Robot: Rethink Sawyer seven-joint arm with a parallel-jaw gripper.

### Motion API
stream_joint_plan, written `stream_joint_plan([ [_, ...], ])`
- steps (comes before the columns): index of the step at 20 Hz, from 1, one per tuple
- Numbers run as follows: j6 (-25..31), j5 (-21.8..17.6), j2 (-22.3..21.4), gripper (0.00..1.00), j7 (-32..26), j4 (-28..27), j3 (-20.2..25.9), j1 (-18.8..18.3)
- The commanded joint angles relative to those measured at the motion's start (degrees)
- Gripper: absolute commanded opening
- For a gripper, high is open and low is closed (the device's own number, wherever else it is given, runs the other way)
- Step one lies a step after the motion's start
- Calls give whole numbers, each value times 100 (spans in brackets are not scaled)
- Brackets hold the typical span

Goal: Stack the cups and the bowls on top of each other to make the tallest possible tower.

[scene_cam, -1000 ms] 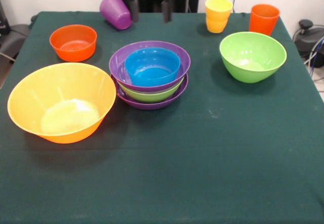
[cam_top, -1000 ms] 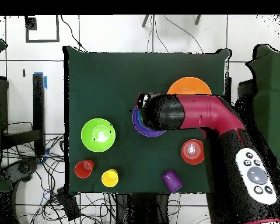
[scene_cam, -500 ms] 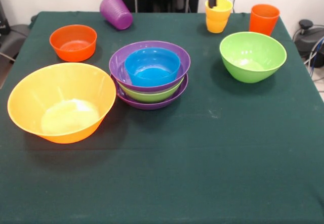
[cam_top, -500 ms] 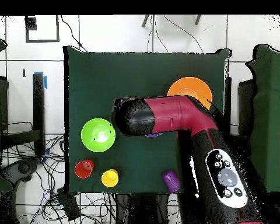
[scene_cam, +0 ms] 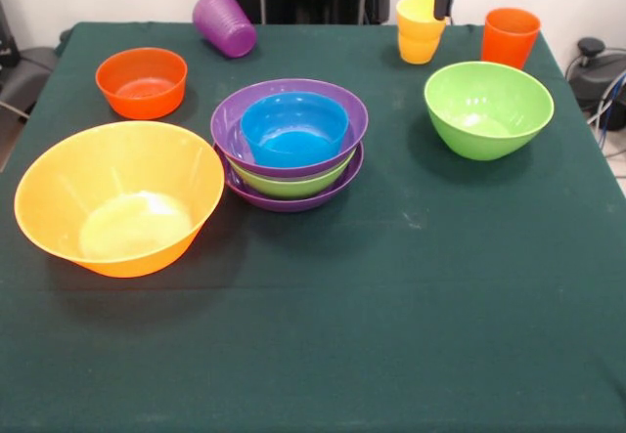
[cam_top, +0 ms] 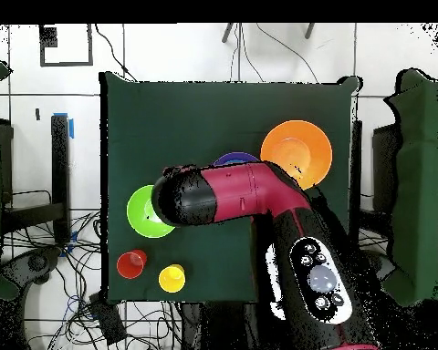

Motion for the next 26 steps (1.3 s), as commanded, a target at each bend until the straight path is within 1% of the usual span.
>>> stream_joint_plan([
  [1,-758,-237,611,100,995,408,-563,227],
  [11,-1549,-185,1092,100,986,342,-1014,533],
  [15,-1764,-84,1158,100,1040,391,-1179,694],
  [19,-1866,68,1169,100,1085,445,-1298,843],
  [26,-1639,479,759,100,1207,723,-1427,1137],
])
